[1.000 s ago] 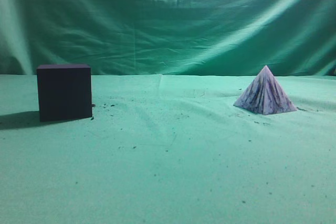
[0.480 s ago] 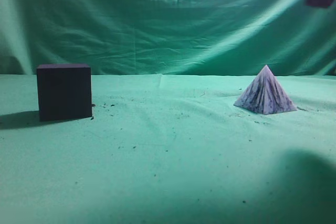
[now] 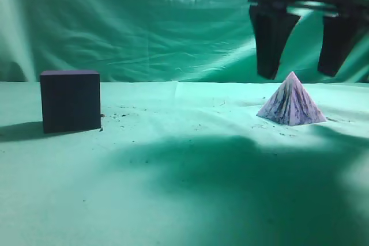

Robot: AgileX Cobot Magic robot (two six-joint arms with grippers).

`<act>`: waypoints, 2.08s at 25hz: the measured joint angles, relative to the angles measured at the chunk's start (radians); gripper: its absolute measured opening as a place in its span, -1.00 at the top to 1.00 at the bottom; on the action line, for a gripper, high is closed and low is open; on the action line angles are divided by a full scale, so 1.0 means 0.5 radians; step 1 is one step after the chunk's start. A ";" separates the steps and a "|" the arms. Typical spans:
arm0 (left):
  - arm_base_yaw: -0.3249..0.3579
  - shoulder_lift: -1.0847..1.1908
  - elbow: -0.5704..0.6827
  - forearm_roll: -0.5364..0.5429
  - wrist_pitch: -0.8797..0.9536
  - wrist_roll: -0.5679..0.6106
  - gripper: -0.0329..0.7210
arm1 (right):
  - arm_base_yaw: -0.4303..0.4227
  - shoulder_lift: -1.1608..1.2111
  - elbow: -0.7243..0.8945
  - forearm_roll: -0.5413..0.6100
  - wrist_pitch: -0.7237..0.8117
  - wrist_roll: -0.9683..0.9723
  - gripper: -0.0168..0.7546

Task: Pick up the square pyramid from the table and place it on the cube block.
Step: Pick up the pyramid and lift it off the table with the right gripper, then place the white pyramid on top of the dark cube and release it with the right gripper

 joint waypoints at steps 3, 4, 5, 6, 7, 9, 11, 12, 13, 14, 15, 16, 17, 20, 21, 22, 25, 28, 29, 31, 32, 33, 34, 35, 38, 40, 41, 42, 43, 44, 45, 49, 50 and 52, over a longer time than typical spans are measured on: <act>0.000 0.000 0.000 0.000 0.000 0.000 0.91 | 0.000 0.139 -0.098 0.000 0.031 0.003 -0.71; 0.000 0.000 0.000 0.000 0.000 0.000 0.91 | 0.000 0.191 -0.143 0.000 0.057 0.004 -0.71; 0.000 0.000 0.000 0.000 0.000 0.000 0.91 | 0.000 0.251 -0.191 0.000 0.082 0.020 -0.71; 0.000 0.000 0.000 0.000 0.000 0.000 0.91 | 0.000 0.293 -0.237 0.000 0.105 0.039 -0.71; 0.000 0.000 0.000 0.000 0.000 0.000 0.91 | 0.000 0.334 -0.272 -0.004 0.122 0.044 -0.57; 0.000 0.000 0.000 0.000 0.000 0.000 0.91 | 0.000 0.420 -0.339 -0.008 0.151 0.052 -0.56; 0.000 0.000 0.000 0.000 0.000 0.000 0.91 | 0.000 0.479 -0.364 -0.008 0.153 0.054 -0.56; 0.000 0.000 0.000 0.000 0.000 0.000 0.91 | 0.000 0.505 -0.372 -0.012 0.153 0.057 -0.56; 0.000 0.000 0.000 0.000 0.000 0.000 0.91 | 0.000 0.525 -0.371 -0.028 0.153 0.057 -0.56; 0.000 0.000 0.000 0.000 0.000 0.000 0.91 | 0.000 0.536 -0.371 -0.050 0.158 0.058 -0.56; 0.000 0.000 0.000 0.000 0.000 0.000 0.91 | 0.000 0.545 -0.380 -0.057 0.158 0.061 -0.56; 0.000 0.000 0.000 0.000 0.000 0.000 0.91 | 0.000 0.550 -0.383 -0.066 0.165 0.063 -0.56; 0.000 0.000 0.000 0.000 0.000 0.000 0.91 | 0.000 0.555 -0.388 -0.074 0.172 0.066 -0.56; 0.000 0.000 0.000 0.000 0.000 0.000 0.91 | 0.000 0.567 -0.409 -0.086 0.200 0.085 -0.44; 0.000 0.000 0.000 0.000 0.000 0.000 0.91 | 0.000 0.572 -0.413 -0.096 0.211 0.111 -0.34; 0.000 0.000 0.000 0.000 0.000 0.000 0.91 | 0.000 0.573 -0.419 -0.103 0.229 0.150 -0.21; 0.000 0.000 0.000 0.000 0.000 0.000 0.91 | 0.005 0.576 -0.441 -0.150 0.286 0.214 -0.09; 0.000 0.000 0.000 0.000 0.000 0.000 0.91 | 0.014 0.584 -0.512 -0.174 0.385 0.249 0.05; 0.000 0.000 0.000 0.000 0.000 0.000 0.91 | 0.014 0.584 -0.512 -0.174 0.385 0.249 0.05; 0.000 0.000 0.000 0.000 0.000 0.000 0.91 | 0.019 0.588 -0.619 -0.240 0.514 0.249 0.03; 0.000 0.000 0.000 0.000 0.000 0.000 0.91 | 0.014 0.588 -0.677 -0.264 0.550 0.249 0.03; 0.000 0.000 0.000 0.000 0.000 0.000 0.91 | 0.006 0.579 -0.745 -0.274 0.586 0.249 0.03; 0.000 0.000 0.000 0.000 0.000 0.000 0.91 | -0.001 0.563 -0.817 -0.274 0.620 0.244 0.03; 0.000 0.000 0.000 0.000 0.000 0.000 0.91 | 0.001 0.543 -0.879 -0.267 0.654 0.240 0.03; 0.000 0.000 0.000 0.000 0.000 0.000 0.91 | 0.020 0.497 -1.083 -0.247 0.739 0.235 0.03; 0.000 0.000 0.000 0.000 0.000 0.000 0.91 | 0.069 0.484 -1.220 -0.247 0.766 0.220 0.03; 0.000 0.000 0.000 0.000 0.000 0.000 0.91 | 0.111 0.485 -1.286 -0.251 0.777 0.212 0.03; 0.000 0.000 0.000 0.000 0.000 0.000 0.91 | 0.157 0.485 -1.335 -0.251 0.781 0.202 0.03; 0.000 0.000 0.000 0.000 0.000 0.000 0.91 | 0.222 0.485 -1.389 -0.246 0.781 0.199 0.03; 0.000 0.000 0.000 0.000 0.000 0.000 0.91 | 0.297 0.485 -1.438 -0.242 0.790 0.199 0.03; 0.000 0.000 0.000 0.000 0.000 0.000 0.91 | 0.376 0.485 -1.483 -0.229 0.795 0.199 0.03; 0.000 0.000 0.000 0.000 0.000 0.000 0.91 | 0.672 0.558 -1.640 -0.195 0.798 0.197 0.03; 0.000 0.000 0.000 0.000 0.000 0.000 0.91 | 0.744 0.589 -1.680 -0.195 0.798 0.197 0.03; 0.000 0.000 0.000 0.000 0.000 0.000 0.91 | 0.864 0.678 -1.754 -0.187 0.798 0.197 0.03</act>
